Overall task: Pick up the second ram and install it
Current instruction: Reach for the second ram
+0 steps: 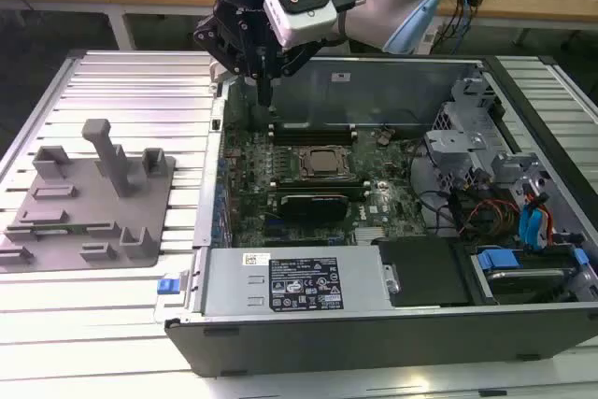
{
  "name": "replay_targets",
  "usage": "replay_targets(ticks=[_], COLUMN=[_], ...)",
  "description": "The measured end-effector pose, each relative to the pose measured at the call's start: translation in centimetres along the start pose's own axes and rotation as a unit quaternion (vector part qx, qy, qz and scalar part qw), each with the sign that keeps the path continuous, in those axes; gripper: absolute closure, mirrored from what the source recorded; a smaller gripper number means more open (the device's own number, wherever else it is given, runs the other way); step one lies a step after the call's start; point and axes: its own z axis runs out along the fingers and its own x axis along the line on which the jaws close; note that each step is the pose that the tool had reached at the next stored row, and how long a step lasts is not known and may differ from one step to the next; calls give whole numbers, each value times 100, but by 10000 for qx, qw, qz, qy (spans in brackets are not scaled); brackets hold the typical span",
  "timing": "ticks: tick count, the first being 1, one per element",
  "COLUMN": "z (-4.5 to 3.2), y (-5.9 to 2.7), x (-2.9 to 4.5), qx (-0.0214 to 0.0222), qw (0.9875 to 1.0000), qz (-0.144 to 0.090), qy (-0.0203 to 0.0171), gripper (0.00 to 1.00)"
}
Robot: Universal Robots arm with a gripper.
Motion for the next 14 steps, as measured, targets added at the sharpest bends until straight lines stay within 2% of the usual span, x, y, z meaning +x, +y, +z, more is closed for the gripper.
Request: replay_targets(ticks=[11, 14], z=[0, -1], y=[0, -5], x=[3, 69], qx=[0, -1], qw=[10000, 10000], qz=[0, 0], qy=[0, 0], gripper=[92, 92])
